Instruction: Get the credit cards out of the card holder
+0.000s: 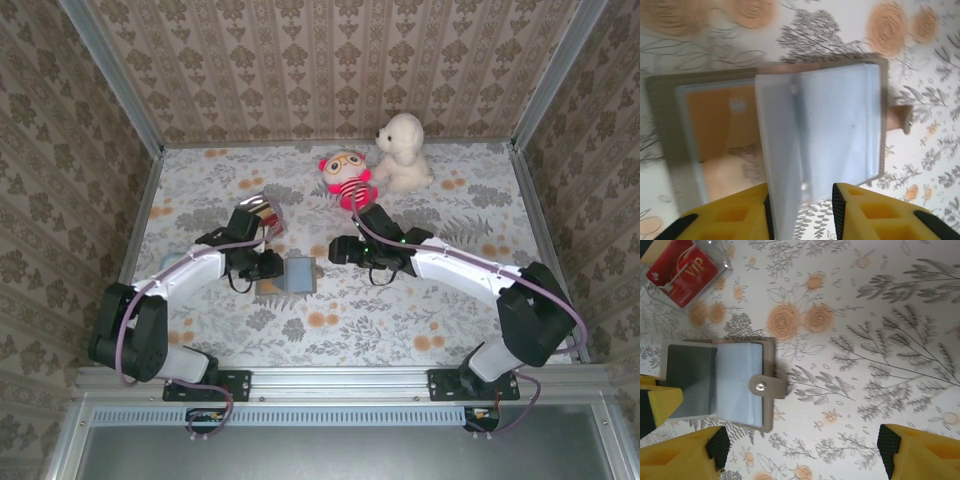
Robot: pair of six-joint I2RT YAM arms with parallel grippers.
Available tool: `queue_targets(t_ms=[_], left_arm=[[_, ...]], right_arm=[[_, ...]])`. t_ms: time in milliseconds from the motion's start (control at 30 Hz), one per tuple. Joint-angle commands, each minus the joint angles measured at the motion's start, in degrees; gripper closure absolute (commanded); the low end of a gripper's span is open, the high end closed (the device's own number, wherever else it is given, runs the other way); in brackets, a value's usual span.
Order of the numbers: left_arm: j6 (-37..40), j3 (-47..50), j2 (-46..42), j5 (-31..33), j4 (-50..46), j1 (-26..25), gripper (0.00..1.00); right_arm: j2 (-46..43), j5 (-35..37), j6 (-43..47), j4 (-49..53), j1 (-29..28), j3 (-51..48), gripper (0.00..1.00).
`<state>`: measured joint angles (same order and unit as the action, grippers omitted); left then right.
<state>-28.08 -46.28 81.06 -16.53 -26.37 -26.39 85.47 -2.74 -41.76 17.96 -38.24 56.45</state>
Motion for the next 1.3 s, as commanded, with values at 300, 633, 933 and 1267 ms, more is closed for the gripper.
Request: queue_targets(t_ms=[300,633,933,1267], left_arm=[[-11.0,-1.2,5.1,-4.8,19.0,-6.5,0.34],[-11.8,-2.0,1.8,5.0,19.2,-6.4,0.08],[-12.6,5.7,-6.8,6.4,17.7,0.7,0.0],[-12.3,13.3,-11.3,-9.5,19.4,12.9,0.11]], right_arm=[[-14.8,1.9,-1.0,2.2,0.2,-7.7,0.17],[-11.5,-1.8,-0.2,3.7,-1.9,-5.3,0.17],[6.5,-0.8,-4.5,8.5,-8.2,9.6,0.41],[24.6,0.0,-10.4,5.9,-12.7,24.7,0.71]])
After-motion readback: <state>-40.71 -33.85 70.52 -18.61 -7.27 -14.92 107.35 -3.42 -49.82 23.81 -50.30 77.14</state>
